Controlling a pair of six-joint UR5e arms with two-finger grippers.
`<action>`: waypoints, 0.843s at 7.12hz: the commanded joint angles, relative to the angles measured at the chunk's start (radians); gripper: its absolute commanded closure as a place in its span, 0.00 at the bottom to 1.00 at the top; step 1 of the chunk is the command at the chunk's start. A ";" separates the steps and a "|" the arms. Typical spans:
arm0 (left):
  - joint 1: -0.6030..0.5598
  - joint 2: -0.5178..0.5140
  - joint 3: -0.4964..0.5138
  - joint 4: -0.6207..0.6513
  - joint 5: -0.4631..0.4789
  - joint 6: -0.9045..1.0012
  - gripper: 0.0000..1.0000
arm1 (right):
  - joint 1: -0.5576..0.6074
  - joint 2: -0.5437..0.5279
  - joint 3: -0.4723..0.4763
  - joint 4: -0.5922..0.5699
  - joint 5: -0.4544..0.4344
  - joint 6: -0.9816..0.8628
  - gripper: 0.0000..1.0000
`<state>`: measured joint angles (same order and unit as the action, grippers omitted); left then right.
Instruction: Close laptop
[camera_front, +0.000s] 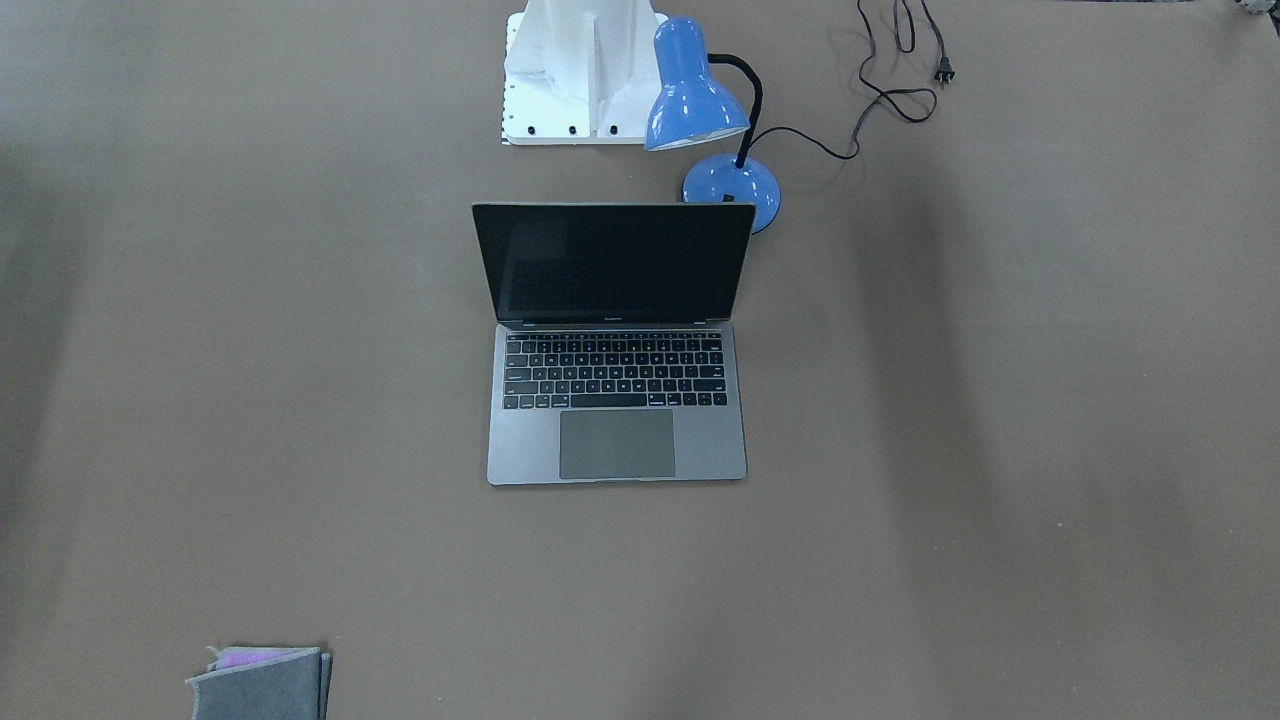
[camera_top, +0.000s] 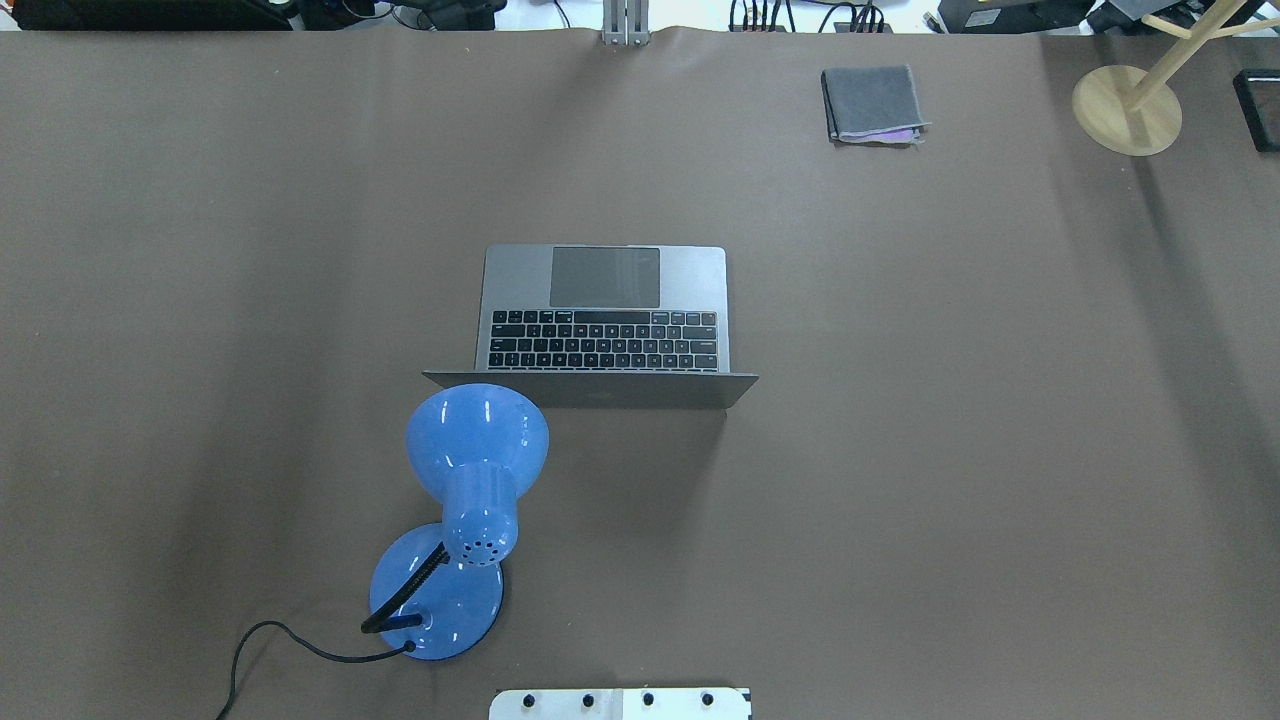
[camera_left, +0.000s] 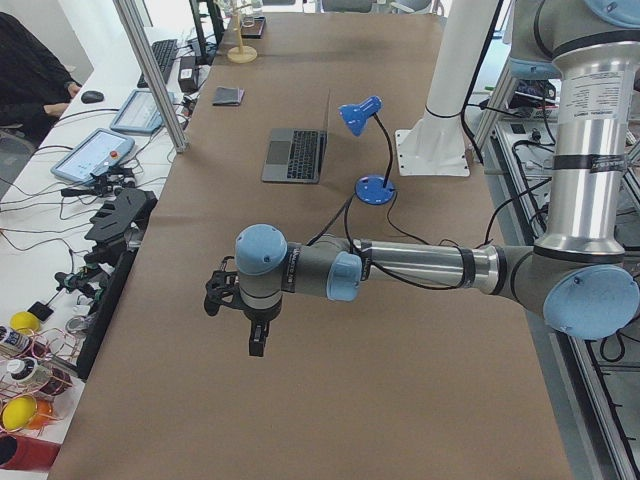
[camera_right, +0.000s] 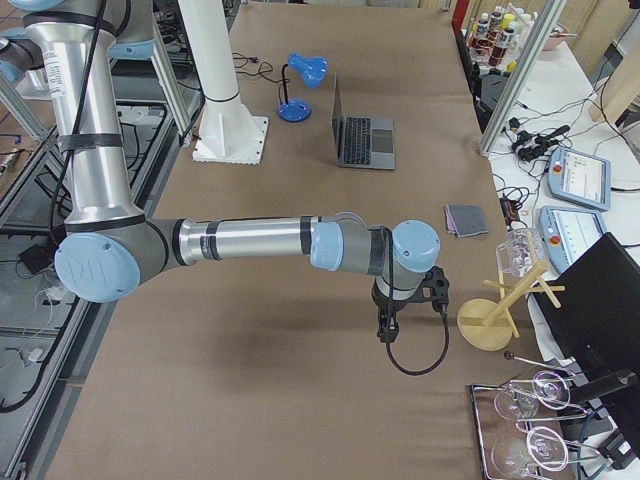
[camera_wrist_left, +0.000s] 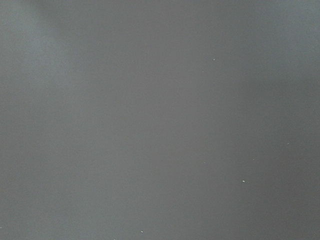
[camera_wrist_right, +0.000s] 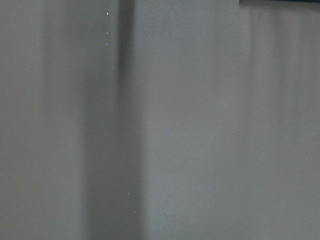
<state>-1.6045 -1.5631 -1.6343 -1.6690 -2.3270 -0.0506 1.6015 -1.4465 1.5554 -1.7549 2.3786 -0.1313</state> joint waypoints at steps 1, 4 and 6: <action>0.000 0.000 0.001 0.000 0.000 0.002 0.02 | 0.000 0.000 0.000 0.000 0.001 -0.001 0.00; 0.000 -0.006 0.004 0.002 0.001 -0.005 0.02 | 0.000 0.000 0.000 0.000 0.001 0.001 0.00; 0.000 -0.011 -0.005 0.000 -0.005 -0.009 0.02 | 0.000 0.006 0.002 0.000 0.008 0.005 0.00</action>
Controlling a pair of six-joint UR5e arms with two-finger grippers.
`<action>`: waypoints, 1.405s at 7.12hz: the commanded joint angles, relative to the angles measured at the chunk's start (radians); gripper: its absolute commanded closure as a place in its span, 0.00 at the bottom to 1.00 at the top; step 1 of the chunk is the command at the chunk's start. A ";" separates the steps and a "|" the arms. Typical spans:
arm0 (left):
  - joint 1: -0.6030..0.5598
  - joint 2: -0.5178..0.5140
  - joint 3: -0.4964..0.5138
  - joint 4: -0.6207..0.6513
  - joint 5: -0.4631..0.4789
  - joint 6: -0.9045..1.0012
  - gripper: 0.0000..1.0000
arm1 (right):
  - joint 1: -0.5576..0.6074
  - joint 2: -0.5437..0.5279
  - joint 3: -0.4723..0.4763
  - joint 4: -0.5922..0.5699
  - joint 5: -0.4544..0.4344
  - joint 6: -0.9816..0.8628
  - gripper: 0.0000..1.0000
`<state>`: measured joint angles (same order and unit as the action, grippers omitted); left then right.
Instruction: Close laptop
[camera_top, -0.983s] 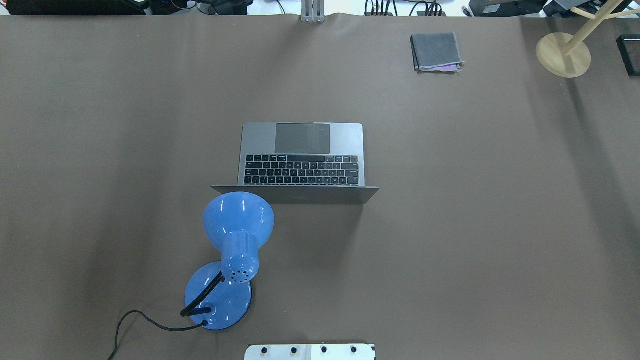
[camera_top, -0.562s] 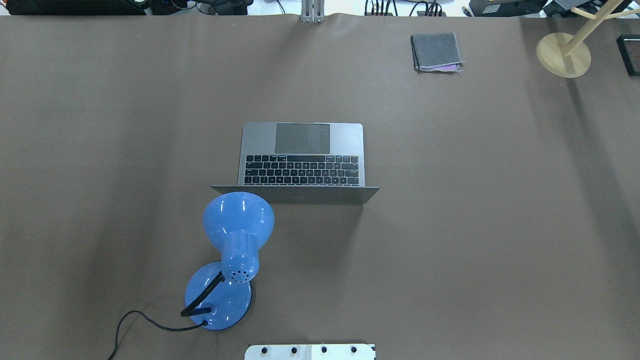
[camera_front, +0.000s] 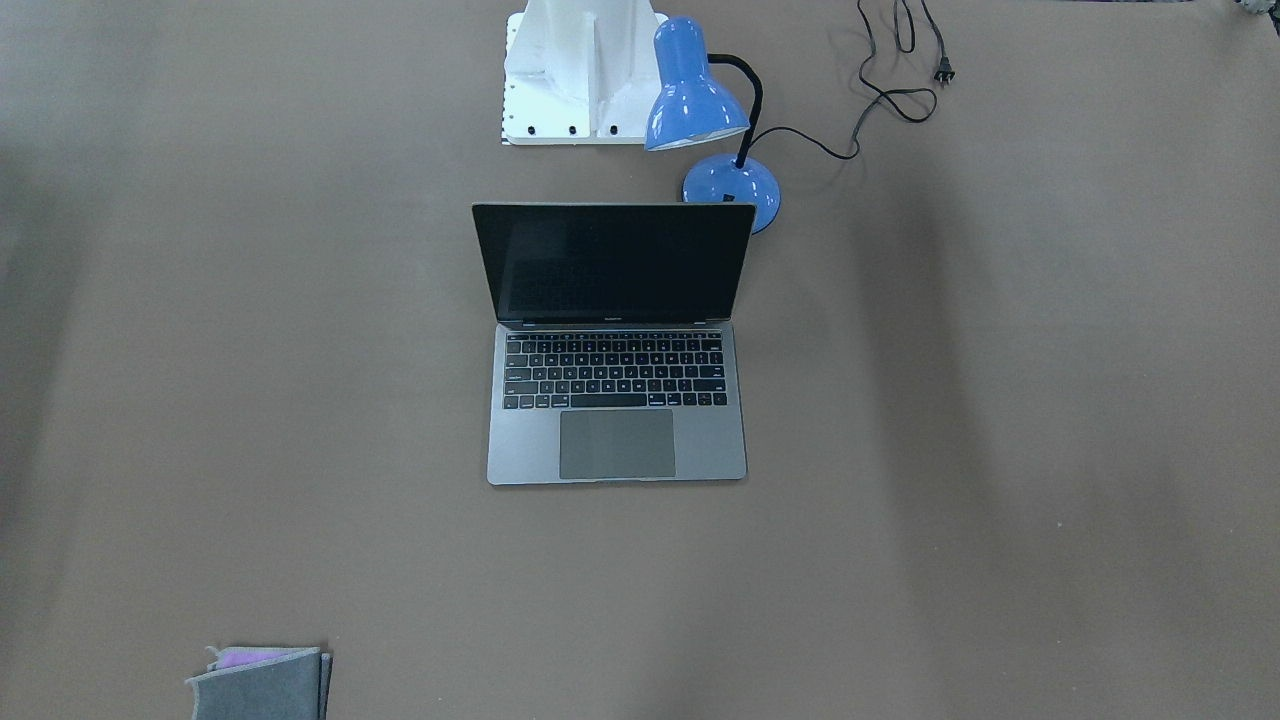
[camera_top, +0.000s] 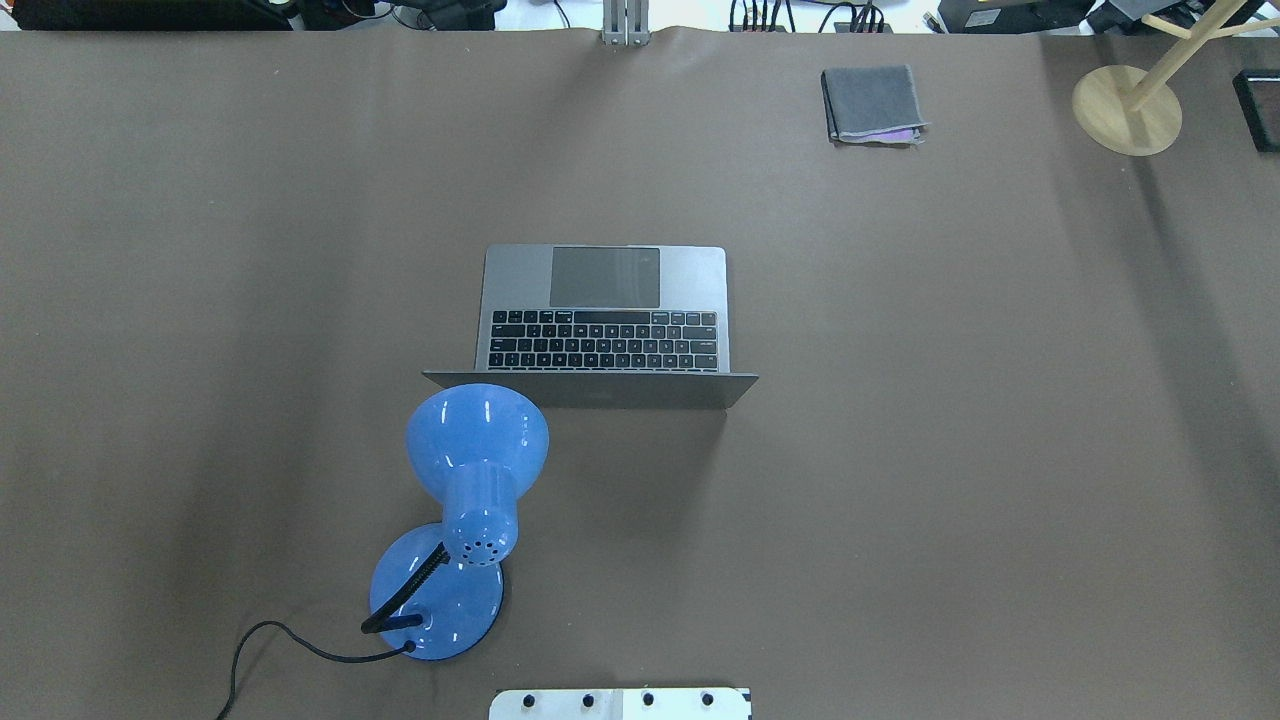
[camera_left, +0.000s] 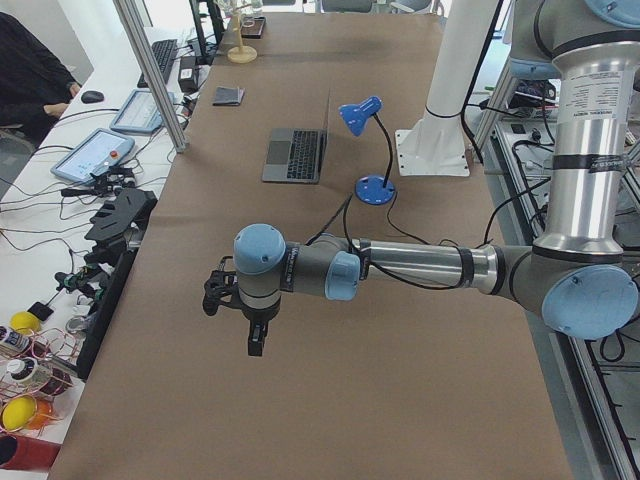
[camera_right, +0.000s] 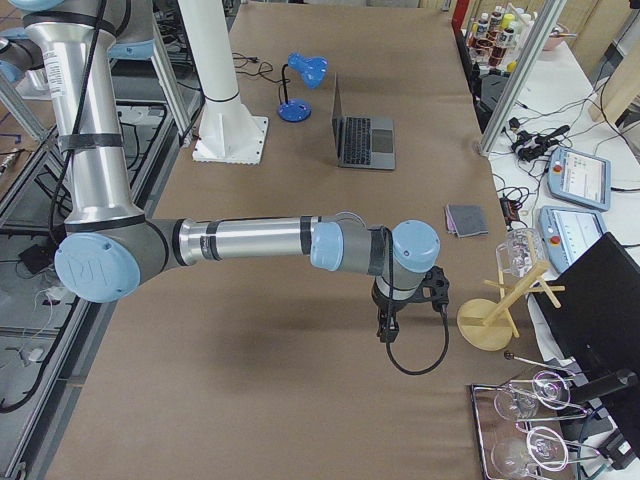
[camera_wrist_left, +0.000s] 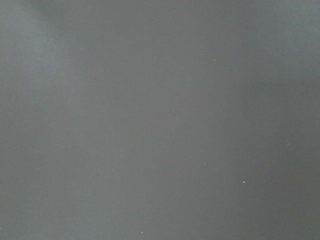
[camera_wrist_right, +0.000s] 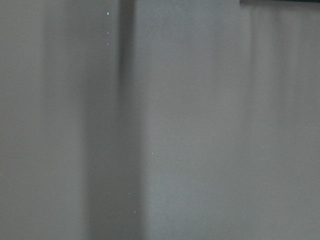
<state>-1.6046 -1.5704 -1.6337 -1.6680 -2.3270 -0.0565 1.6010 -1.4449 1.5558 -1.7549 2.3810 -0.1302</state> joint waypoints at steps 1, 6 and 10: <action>0.006 -0.016 -0.018 -0.001 -0.008 -0.003 0.02 | 0.001 0.012 0.001 0.000 0.021 0.010 0.00; 0.304 -0.225 0.006 0.001 -0.002 -0.224 0.02 | -0.290 0.216 0.068 0.005 0.159 0.332 0.00; 0.519 -0.273 -0.029 -0.276 -0.055 -0.732 0.45 | -0.518 0.256 0.102 0.405 0.150 0.866 0.25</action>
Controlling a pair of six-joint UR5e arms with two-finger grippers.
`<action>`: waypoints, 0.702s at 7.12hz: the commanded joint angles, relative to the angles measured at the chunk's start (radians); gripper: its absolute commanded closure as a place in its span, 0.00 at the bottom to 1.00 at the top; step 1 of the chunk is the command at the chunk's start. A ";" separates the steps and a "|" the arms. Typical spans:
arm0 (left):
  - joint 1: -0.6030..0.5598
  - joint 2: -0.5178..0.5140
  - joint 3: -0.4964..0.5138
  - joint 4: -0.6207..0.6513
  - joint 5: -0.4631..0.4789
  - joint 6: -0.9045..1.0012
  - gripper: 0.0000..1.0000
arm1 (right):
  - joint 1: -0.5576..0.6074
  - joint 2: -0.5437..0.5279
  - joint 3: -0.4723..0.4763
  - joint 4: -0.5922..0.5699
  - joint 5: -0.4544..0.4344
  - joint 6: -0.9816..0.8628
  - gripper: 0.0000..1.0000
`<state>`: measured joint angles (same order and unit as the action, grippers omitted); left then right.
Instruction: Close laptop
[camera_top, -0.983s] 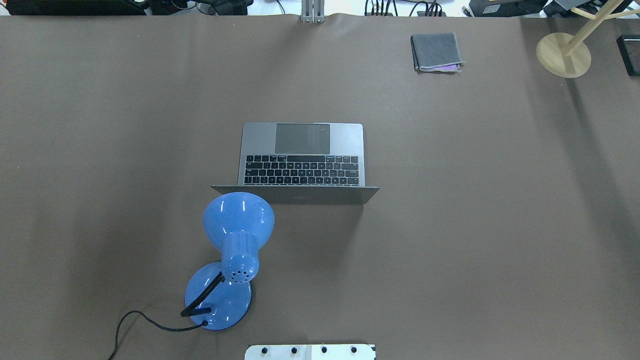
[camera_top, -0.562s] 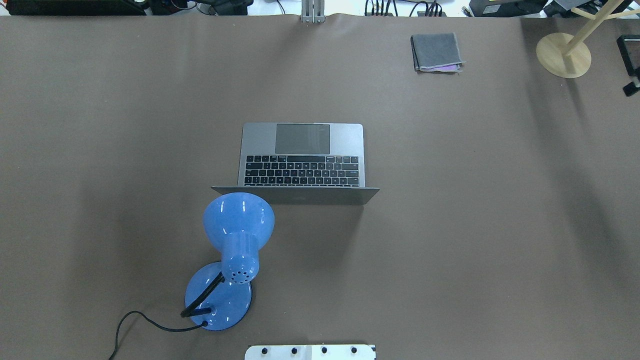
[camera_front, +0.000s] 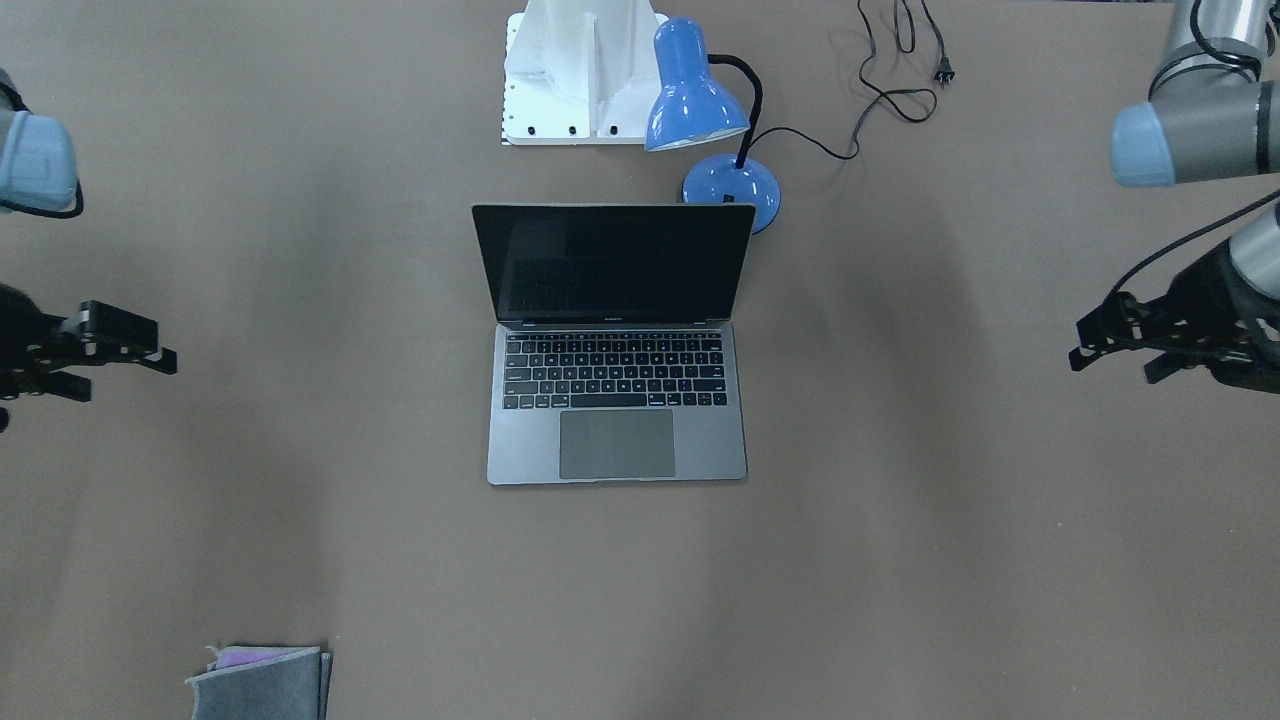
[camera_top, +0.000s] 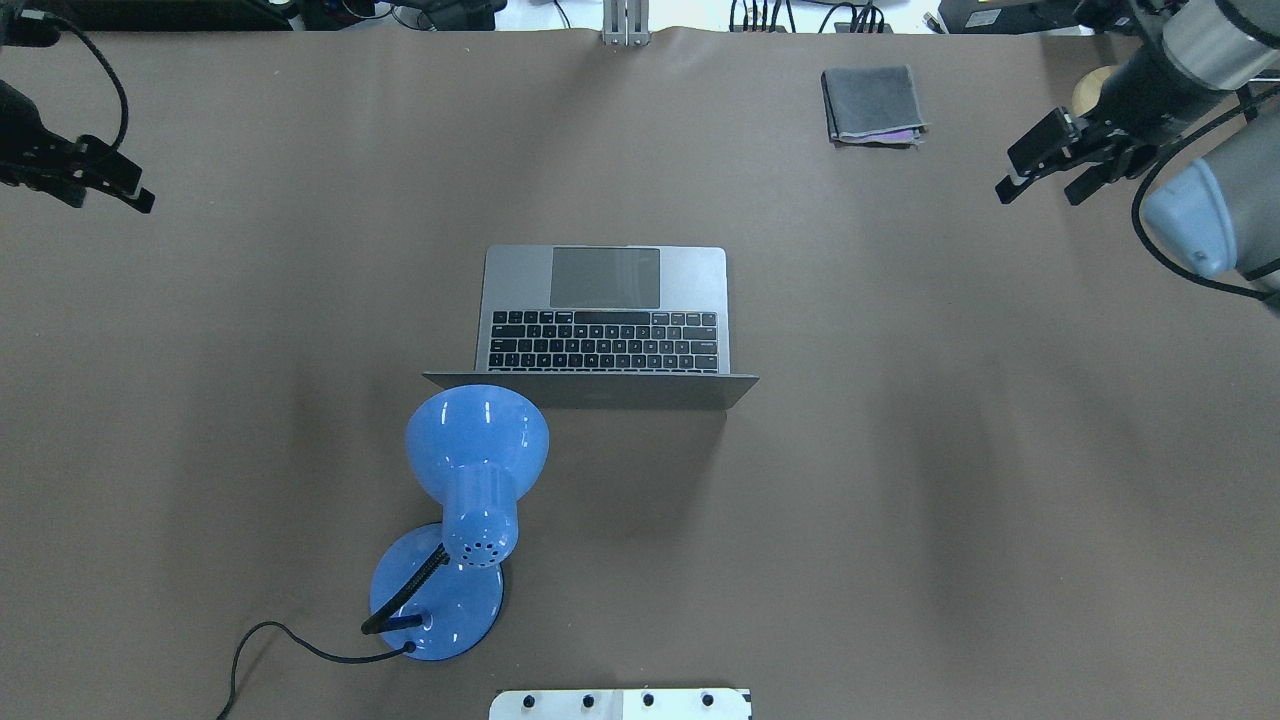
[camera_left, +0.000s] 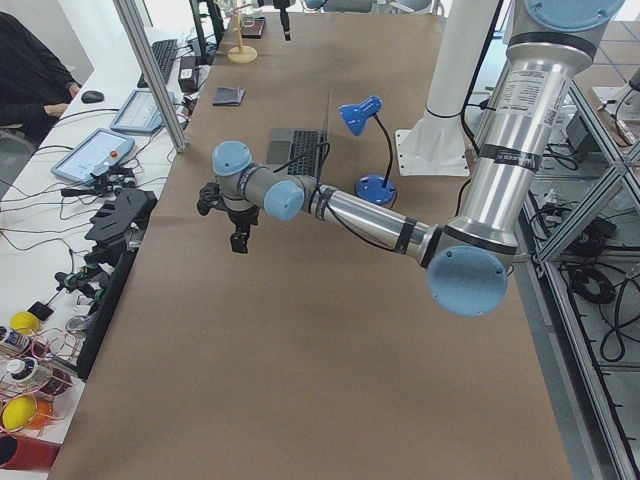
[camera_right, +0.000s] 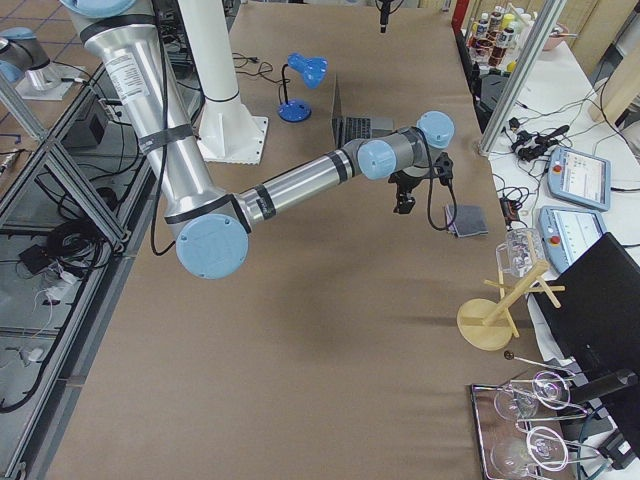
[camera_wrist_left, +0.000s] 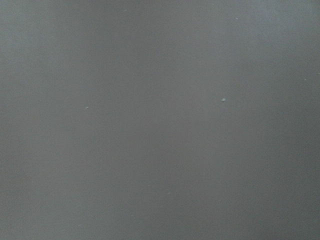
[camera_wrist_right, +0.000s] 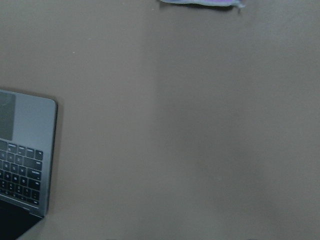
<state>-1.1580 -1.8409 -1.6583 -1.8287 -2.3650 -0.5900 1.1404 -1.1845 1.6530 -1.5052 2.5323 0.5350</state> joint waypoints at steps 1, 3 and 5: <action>0.148 0.006 -0.006 -0.170 -0.017 -0.264 0.74 | -0.092 -0.023 0.008 0.266 0.002 0.305 0.38; 0.265 -0.024 -0.035 -0.167 -0.023 -0.364 1.00 | -0.206 -0.043 0.039 0.415 0.000 0.473 0.77; 0.273 -0.046 -0.053 -0.167 -0.179 -0.389 1.00 | -0.298 -0.070 0.088 0.447 0.000 0.473 1.00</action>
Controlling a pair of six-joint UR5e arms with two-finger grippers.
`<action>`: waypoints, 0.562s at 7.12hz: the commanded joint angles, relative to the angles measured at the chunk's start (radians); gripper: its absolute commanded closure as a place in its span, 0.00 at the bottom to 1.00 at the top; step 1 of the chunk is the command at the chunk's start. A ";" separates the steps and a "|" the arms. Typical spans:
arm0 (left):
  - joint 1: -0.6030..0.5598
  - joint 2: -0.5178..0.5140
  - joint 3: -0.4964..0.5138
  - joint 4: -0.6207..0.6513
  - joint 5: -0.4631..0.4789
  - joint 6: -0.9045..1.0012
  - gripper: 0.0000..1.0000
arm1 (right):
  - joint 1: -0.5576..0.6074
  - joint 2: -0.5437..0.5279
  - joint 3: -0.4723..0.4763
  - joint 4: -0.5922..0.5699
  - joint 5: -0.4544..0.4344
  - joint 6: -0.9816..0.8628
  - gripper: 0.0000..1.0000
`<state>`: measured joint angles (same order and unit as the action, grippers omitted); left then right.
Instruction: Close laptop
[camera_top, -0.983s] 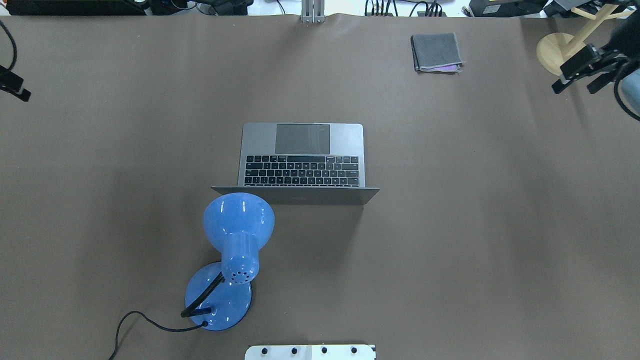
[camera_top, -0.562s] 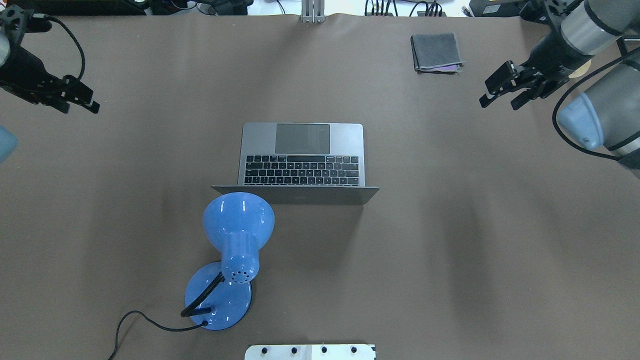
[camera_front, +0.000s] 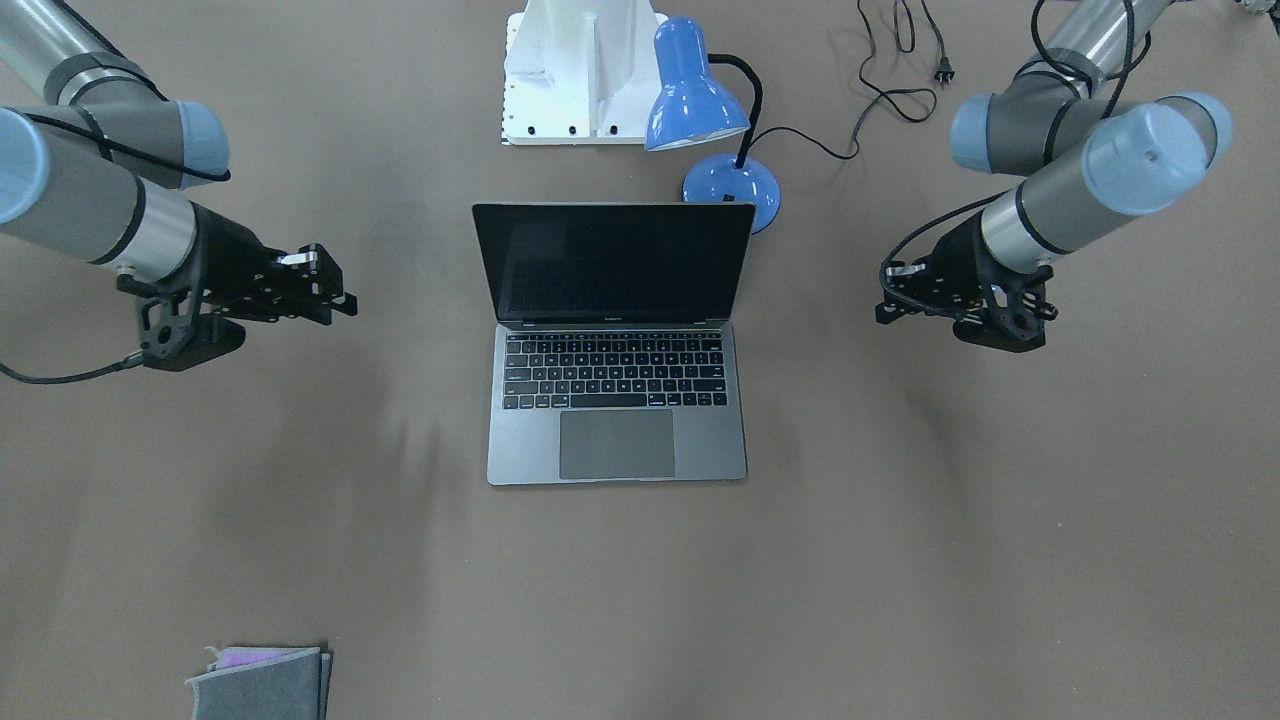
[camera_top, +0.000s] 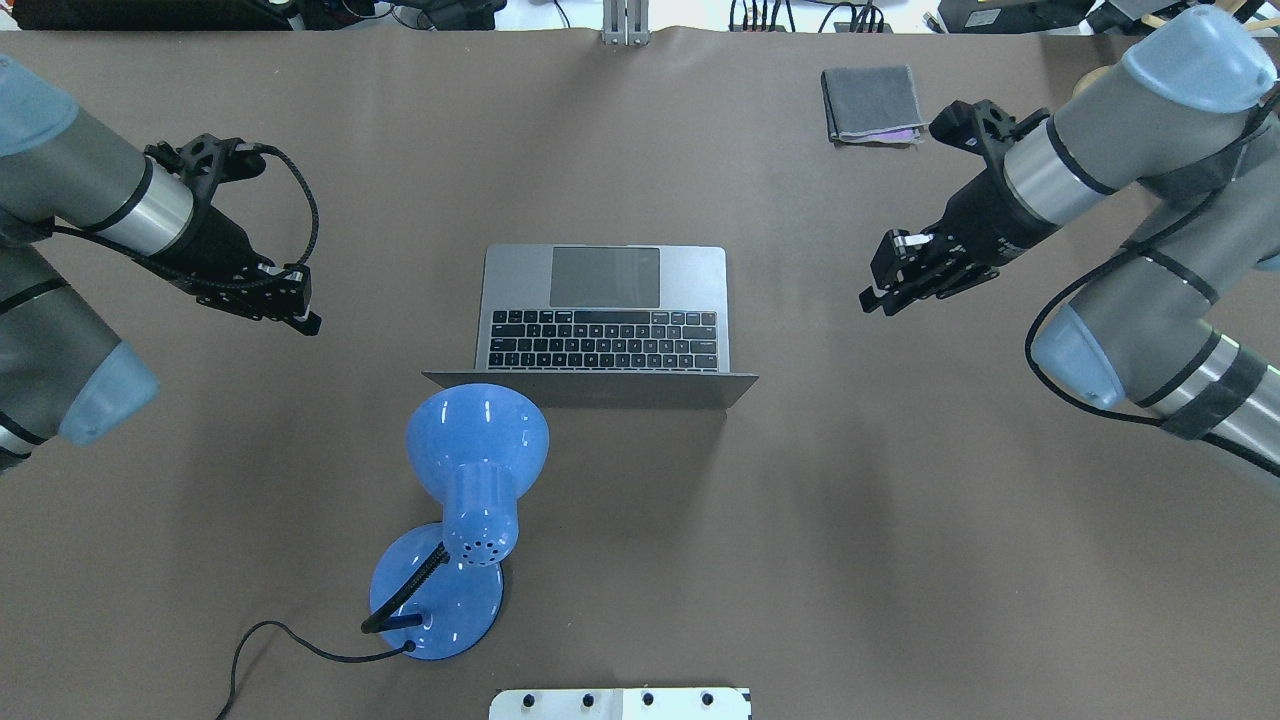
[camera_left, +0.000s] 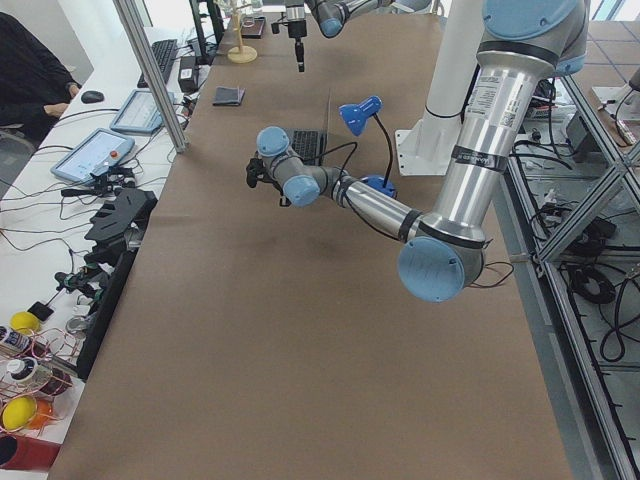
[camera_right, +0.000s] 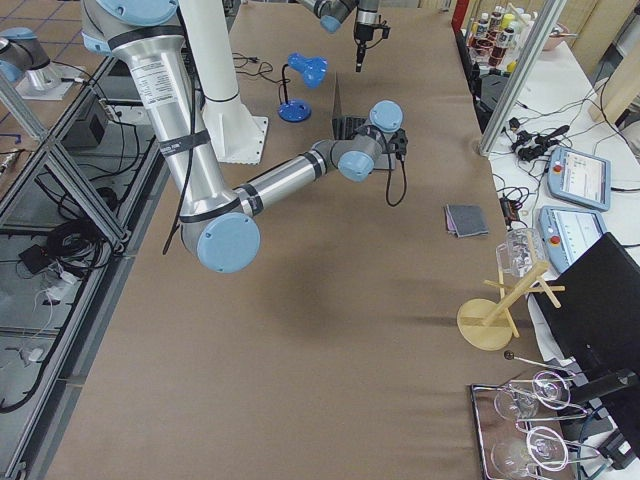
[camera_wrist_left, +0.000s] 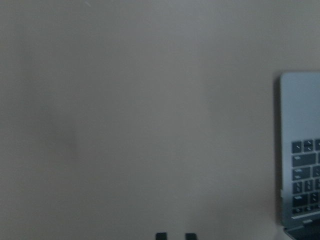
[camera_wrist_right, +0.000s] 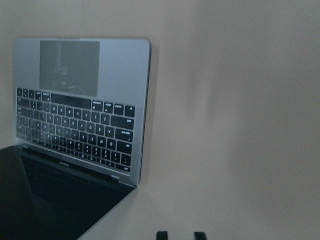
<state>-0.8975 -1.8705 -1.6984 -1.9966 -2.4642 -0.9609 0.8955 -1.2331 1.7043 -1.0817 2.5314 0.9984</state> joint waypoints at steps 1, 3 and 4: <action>0.022 -0.019 -0.024 0.001 -0.103 -0.018 1.00 | -0.093 -0.084 0.102 0.054 0.001 0.005 1.00; 0.061 -0.035 -0.018 0.004 -0.102 -0.024 1.00 | -0.166 -0.106 0.123 0.106 -0.003 0.009 1.00; 0.090 -0.059 -0.018 0.002 -0.098 -0.076 1.00 | -0.199 -0.095 0.130 0.111 -0.006 0.009 1.00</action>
<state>-0.8379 -1.9083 -1.7176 -1.9938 -2.5639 -0.9963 0.7388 -1.3328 1.8237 -0.9827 2.5284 1.0074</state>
